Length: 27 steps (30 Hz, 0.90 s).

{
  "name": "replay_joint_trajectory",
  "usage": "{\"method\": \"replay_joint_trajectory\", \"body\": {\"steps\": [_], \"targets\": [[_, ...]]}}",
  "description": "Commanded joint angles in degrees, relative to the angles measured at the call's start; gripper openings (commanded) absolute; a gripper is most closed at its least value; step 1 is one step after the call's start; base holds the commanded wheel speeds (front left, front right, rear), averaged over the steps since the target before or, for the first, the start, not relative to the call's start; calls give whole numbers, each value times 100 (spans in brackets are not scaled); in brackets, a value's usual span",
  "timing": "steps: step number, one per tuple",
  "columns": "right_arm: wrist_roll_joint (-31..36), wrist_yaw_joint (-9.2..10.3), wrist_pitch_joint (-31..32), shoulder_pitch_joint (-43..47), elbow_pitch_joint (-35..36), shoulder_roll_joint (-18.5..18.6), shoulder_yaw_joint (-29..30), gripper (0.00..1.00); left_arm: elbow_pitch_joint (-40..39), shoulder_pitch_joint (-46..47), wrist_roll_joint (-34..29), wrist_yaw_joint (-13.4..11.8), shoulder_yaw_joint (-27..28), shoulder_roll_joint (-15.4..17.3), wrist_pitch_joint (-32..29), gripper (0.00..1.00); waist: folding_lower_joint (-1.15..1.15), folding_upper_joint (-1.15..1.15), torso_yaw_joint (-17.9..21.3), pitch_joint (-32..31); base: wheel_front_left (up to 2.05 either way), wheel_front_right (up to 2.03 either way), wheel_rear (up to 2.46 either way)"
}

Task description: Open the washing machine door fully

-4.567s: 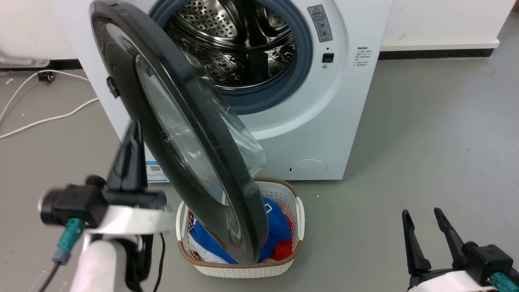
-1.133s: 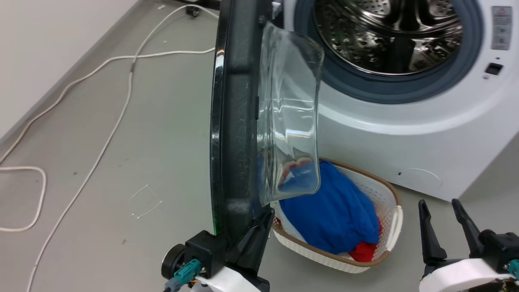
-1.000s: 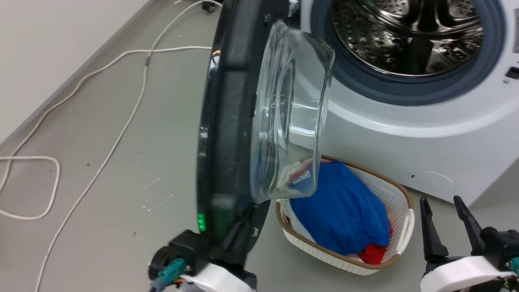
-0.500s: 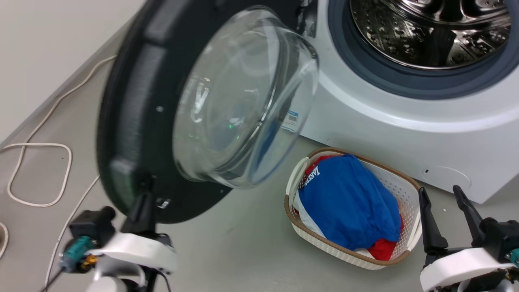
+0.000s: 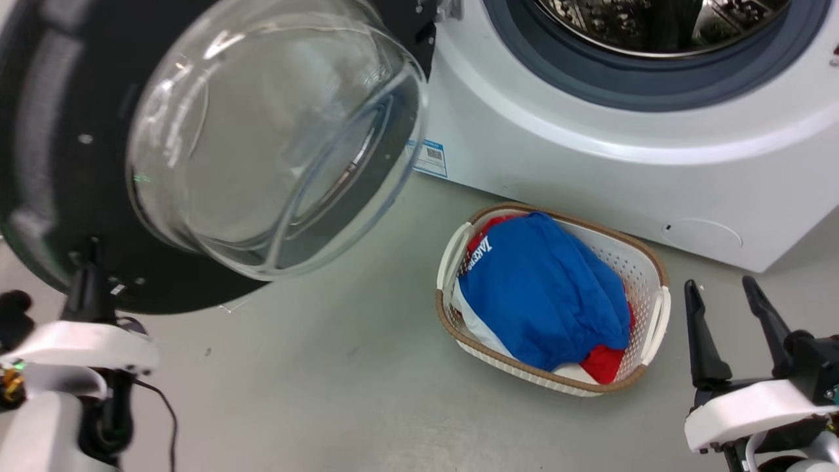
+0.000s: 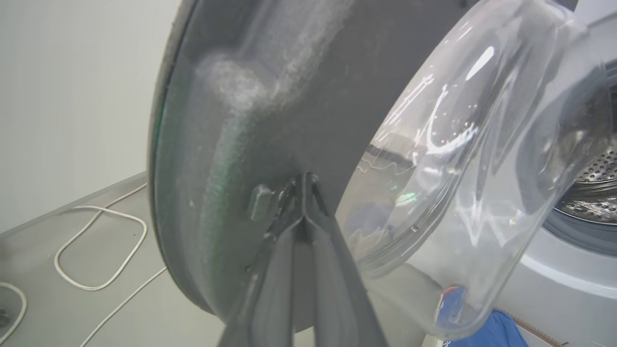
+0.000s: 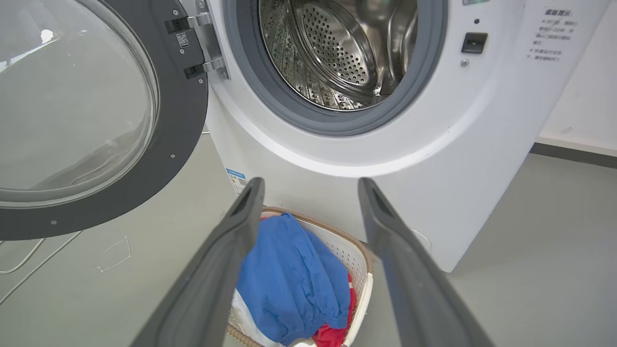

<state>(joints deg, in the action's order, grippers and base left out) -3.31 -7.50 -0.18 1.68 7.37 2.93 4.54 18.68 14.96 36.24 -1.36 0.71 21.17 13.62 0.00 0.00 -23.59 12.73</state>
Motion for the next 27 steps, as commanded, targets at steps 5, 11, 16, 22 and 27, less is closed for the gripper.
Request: {"method": "replay_joint_trajectory", "body": {"steps": [5, 11, 16, 22, 27], "targets": [[86, 1, -13, -171, 117, -9, 15, 100, 713, 540, 157, 249, 314, 274, 96, 0, 0, 0, 136, 223, 0, 0, 0], [102, 1, -14, -274, 76, -10, -4, 100, 1544, 1086, 114, 516, 449, 454, 148, 0, 0, 0, 205, 286, 0, 0, 0], [25, 1, -75, -246, -22, -10, -1, 100, 1797, 1145, 0, 579, 548, 386, 164, 0, 0, 0, 241, 190, 0, 0, 0], [-131, 1, -238, -101, -209, -10, -50, 100, 1237, 671, -564, 535, 776, 145, 162, 0, 0, 0, 272, -102, 0, 0, 0], [-258, 1, -330, 12, -356, -9, -75, 100, 474, -1, -1049, 481, 893, -256, 158, 0, 0, 0, 282, -419, 0, 0, 0]]}}
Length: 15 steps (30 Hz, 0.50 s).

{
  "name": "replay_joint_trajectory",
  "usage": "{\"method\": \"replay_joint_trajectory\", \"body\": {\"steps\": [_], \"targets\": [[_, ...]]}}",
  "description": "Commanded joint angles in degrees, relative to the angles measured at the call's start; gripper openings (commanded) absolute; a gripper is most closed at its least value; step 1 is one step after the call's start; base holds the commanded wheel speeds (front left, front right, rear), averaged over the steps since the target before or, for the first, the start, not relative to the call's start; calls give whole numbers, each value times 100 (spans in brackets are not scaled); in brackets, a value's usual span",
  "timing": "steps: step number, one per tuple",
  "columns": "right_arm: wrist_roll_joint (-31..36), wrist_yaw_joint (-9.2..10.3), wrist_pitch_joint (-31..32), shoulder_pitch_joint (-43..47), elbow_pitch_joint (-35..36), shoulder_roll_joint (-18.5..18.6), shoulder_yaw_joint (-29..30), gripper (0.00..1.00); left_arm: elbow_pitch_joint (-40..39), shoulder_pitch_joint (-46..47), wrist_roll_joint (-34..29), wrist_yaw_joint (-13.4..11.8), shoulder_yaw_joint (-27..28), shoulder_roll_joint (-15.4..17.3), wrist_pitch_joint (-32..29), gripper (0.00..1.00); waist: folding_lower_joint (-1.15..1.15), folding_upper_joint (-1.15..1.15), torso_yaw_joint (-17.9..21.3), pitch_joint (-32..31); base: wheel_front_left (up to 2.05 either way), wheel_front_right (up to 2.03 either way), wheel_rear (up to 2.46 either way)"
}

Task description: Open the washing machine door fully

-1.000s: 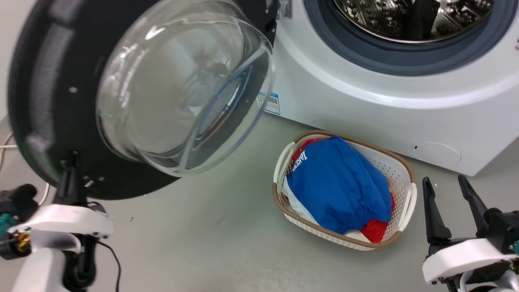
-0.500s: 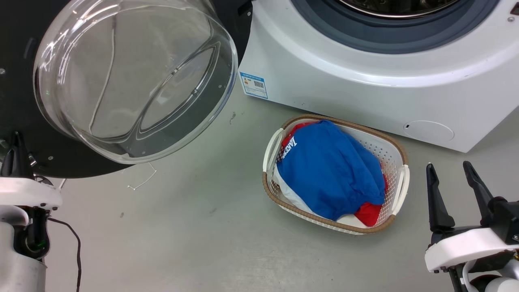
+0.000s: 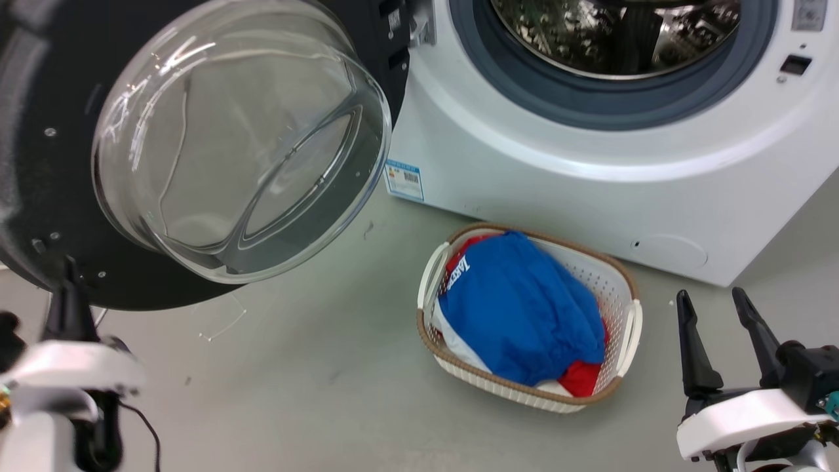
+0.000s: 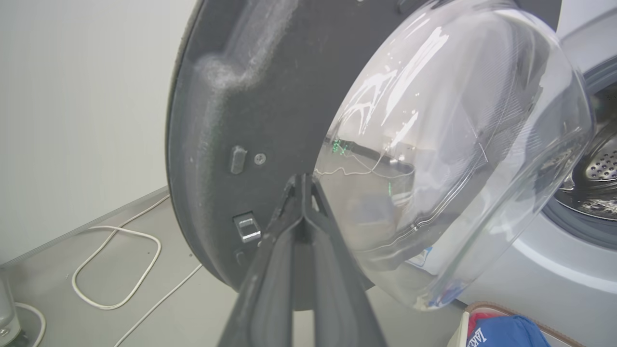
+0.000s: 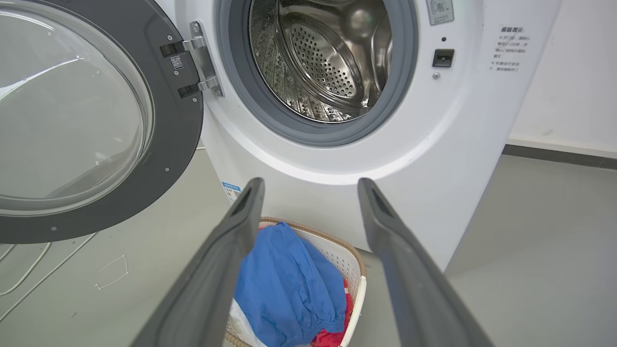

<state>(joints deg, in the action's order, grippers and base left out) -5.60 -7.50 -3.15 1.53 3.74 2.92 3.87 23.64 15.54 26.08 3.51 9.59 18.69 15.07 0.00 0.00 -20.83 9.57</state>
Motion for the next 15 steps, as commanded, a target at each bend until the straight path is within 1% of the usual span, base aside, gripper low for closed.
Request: {"method": "replay_joint_trajectory", "body": {"steps": [1, 5, 12, 13, 14, 15], "targets": [[-46, 2, -45, 64, -26, -9, -17, 100, -166, -196, -127, -36, -3, -80, 12, 0, 0, 0, 8, -164, 0, 0, 0], [-107, 2, -96, 159, -129, -8, -49, 100, -677, -723, -447, -103, -65, -375, 12, 0, 0, 0, 28, -389, 0, 0, 0], [-179, 2, -187, 245, -219, -8, -113, 100, -1360, -1389, -736, -72, -315, -784, 13, 0, 0, 0, 201, -574, 0, 0, 0], [-184, 1, -190, 261, -235, -8, -129, 100, -1401, -1446, -762, -58, -374, -813, 13, 22, 0, 0, 233, -592, 0, 0, 0], [-187, 2, -197, 276, -252, -9, -135, 100, -1445, -1478, -751, -50, -429, -863, 13, 39, 0, 0, 266, -611, 0, 0, 0], [-201, 2, -210, 291, -269, -9, -149, 100, -1480, -1511, -746, -33, -485, -907, 0, 65, 0, 0, 305, -631, 0, 0, 0]]}}
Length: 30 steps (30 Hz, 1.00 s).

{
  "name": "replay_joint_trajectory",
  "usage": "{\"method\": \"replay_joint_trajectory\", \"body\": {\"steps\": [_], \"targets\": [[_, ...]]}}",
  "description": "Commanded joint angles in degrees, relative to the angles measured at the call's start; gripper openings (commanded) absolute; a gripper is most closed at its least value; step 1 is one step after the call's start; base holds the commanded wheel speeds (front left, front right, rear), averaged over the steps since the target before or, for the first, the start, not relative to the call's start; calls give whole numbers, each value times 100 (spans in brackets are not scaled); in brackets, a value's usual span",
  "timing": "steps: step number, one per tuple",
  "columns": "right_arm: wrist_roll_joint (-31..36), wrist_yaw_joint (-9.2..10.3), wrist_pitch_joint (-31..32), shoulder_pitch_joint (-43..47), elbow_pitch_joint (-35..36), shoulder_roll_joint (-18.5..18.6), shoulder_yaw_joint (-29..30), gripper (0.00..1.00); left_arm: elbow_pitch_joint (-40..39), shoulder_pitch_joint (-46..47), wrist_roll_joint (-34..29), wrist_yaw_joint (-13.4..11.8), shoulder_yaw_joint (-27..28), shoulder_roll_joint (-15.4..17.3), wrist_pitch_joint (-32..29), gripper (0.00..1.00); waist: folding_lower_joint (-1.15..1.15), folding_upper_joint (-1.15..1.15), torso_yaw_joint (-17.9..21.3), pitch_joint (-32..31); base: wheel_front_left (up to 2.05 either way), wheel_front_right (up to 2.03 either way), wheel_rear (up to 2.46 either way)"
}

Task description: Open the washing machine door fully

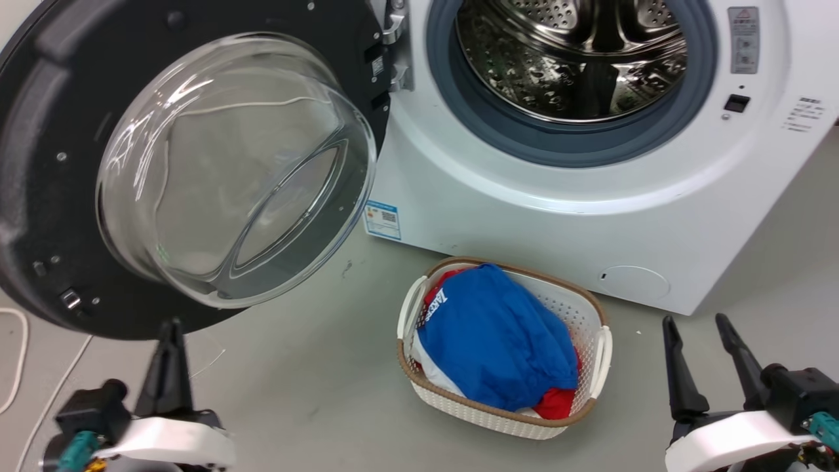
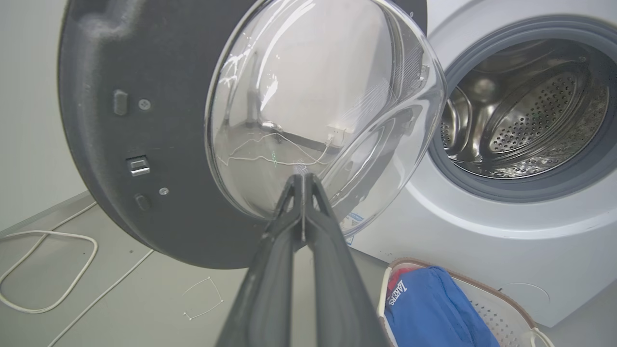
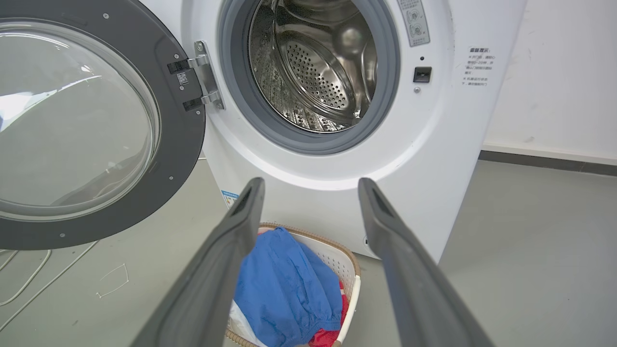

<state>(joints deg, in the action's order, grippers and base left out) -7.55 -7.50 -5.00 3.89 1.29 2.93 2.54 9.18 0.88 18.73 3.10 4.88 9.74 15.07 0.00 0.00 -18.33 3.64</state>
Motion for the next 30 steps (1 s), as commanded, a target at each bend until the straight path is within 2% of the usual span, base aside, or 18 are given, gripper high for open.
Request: {"method": "replay_joint_trajectory", "body": {"steps": [1, 14, 21, 30], "targets": [[-16, 2, -40, 73, -35, -9, -16, 100, -53, -66, -65, 18, -78, -12, -32, 98, 0, 0, 93, -57, 0, 0, 0], [49, 2, -114, -76, -115, -10, -185, 100, -119, 200, -291, 137, -653, 3, -277, 100, 0, 0, 923, -80, 0, 0, 0], [44, 2, -164, -148, -221, -10, -252, 100, 81, 343, -297, 193, -828, 16, -286, 100, 0, 0, 1554, -73, 0, 0, 0], [42, 2, -198, -50, -291, -10, -293, 100, 260, 336, -232, 192, -899, 16, -222, 100, 0, 0, 1930, -109, 0, 0, 0]]}}
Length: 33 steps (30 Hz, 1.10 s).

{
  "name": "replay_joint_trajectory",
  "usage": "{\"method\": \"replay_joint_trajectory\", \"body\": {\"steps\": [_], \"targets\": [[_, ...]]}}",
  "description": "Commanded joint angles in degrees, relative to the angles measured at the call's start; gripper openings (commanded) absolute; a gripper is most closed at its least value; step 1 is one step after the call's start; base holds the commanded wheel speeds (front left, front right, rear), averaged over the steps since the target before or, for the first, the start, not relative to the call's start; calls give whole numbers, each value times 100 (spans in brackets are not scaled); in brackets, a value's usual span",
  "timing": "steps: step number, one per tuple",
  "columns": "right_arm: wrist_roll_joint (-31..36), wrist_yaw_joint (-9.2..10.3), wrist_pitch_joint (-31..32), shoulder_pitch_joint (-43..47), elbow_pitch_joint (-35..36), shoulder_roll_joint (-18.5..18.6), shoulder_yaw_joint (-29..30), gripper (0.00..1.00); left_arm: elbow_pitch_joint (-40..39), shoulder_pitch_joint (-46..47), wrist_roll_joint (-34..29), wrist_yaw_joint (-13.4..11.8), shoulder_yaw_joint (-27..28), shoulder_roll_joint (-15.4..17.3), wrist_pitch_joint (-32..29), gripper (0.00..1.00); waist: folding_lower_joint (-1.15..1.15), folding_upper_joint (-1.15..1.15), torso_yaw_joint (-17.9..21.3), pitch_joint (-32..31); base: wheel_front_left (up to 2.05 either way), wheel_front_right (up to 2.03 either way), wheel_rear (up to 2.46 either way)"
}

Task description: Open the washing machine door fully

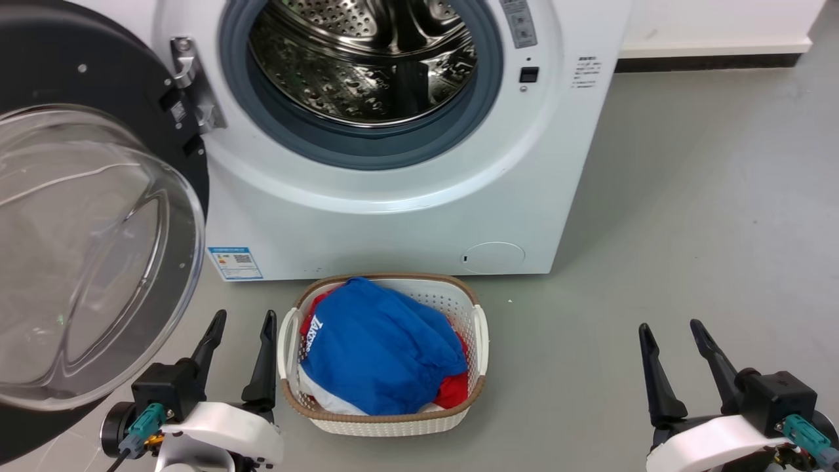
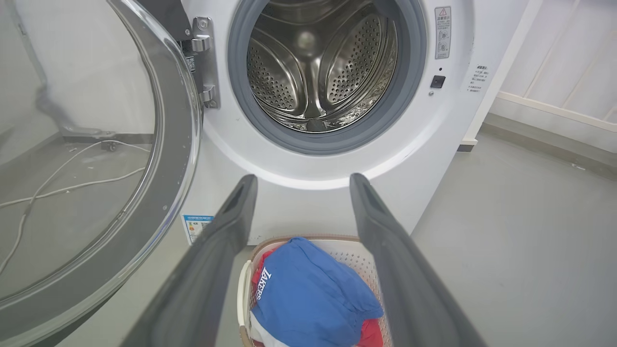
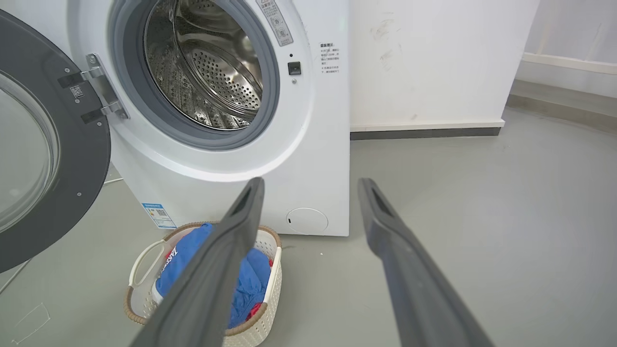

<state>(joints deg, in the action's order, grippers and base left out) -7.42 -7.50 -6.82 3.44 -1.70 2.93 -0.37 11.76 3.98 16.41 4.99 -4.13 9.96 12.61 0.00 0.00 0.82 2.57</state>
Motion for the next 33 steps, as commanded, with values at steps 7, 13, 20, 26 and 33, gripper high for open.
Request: {"method": "replay_joint_trajectory", "body": {"steps": [7, 13, 20, 26, 33], "targets": [[47, 2, -9, -15, 45, -10, -6, 100, 84, 35, 44, -24, -32, -5, 41, 100, 0, 0, 121, 10, 0, 0, 0], [65, 2, -9, 34, 92, -10, 39, 100, 143, 4, 74, -48, -33, -2, 76, 100, 0, 0, 131, 1, 0, 0, 0], [96, 2, 21, 89, 173, -10, 20, 100, 177, -40, 102, -86, -46, -12, 109, 100, 0, 0, 122, -29, 0, 0, 0], [89, 2, 50, 139, 226, -10, 2, 100, 215, -68, 133, -101, -64, -14, 131, 100, 0, 0, 121, -76, 0, 0, 0], [19, 0, 74, 153, 152, 0, -15, 0, 332, -41, 161, -93, -102, -20, 102, 0, 0, 0, 123, -87, 0, 0, 0]]}}
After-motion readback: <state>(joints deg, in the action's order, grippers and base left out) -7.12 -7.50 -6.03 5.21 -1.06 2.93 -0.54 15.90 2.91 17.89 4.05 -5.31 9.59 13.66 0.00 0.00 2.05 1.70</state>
